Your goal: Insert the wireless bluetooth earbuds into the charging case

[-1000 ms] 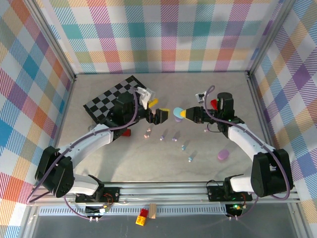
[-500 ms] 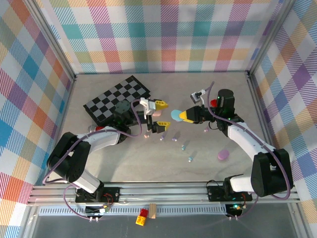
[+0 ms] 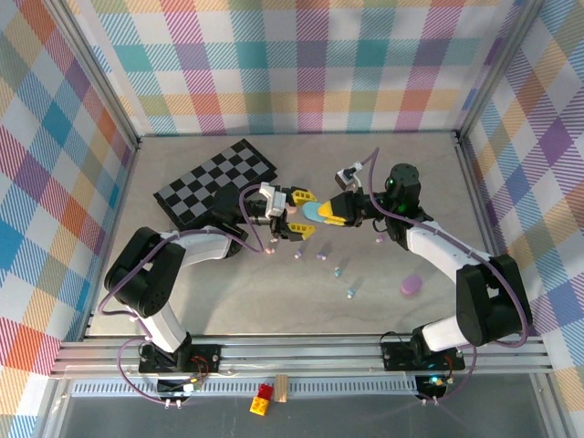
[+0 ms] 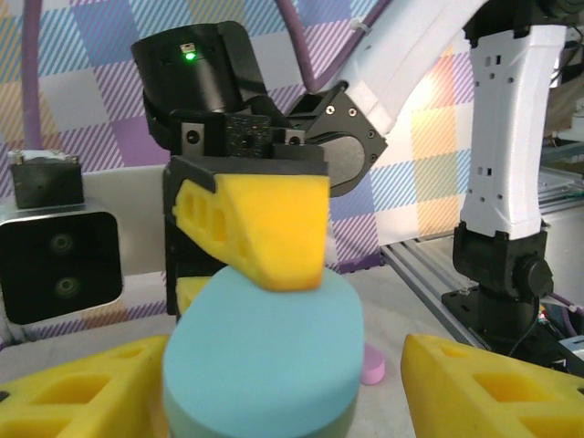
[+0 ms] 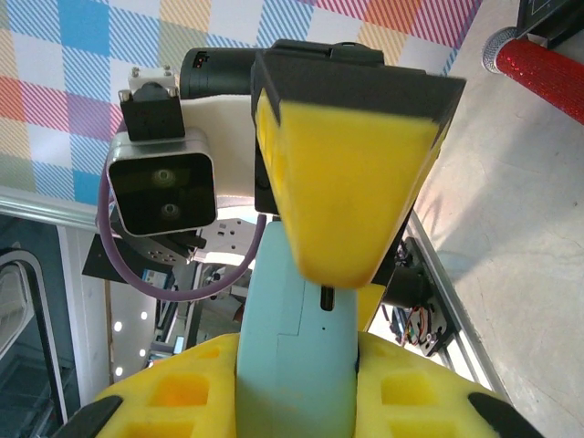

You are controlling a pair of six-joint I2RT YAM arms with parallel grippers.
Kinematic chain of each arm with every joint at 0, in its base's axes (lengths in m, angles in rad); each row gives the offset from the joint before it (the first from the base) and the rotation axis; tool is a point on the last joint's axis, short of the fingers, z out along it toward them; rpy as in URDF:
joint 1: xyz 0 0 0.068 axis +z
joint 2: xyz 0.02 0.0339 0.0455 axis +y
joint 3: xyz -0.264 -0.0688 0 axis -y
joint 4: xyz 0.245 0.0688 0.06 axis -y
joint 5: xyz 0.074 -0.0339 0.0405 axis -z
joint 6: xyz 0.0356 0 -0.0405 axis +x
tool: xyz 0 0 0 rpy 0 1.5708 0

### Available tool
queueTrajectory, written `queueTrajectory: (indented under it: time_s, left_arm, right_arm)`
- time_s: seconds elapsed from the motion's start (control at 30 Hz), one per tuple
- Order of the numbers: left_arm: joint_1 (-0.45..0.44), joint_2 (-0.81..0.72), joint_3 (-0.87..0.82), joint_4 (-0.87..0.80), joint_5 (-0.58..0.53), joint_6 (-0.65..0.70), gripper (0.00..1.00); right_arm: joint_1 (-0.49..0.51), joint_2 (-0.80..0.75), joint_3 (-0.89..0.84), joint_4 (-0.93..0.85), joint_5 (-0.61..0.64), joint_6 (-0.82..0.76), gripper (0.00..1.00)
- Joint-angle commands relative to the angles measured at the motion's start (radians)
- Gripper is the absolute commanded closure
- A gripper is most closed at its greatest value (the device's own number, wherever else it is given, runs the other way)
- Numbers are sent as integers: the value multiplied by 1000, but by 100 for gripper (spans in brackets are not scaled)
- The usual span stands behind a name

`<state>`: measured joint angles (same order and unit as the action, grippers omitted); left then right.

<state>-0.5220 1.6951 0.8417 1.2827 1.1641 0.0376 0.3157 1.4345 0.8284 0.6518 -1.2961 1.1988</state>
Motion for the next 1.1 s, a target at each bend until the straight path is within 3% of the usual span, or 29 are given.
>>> queueTrajectory:
  time_s: [0.0,0.6,1.07]
  left_arm:
    - [-7,-6,24,63,68,21,39]
    - [-18,32,39,63,62,79,43]
    - [-23,29,46,63,59,71,52]
  right_arm:
    - [9,-2,37,55,-25,28,100]
    - [30,-22,25,85,-7,53,100]
    - [31,-28,28,-3,-3,-15,100]
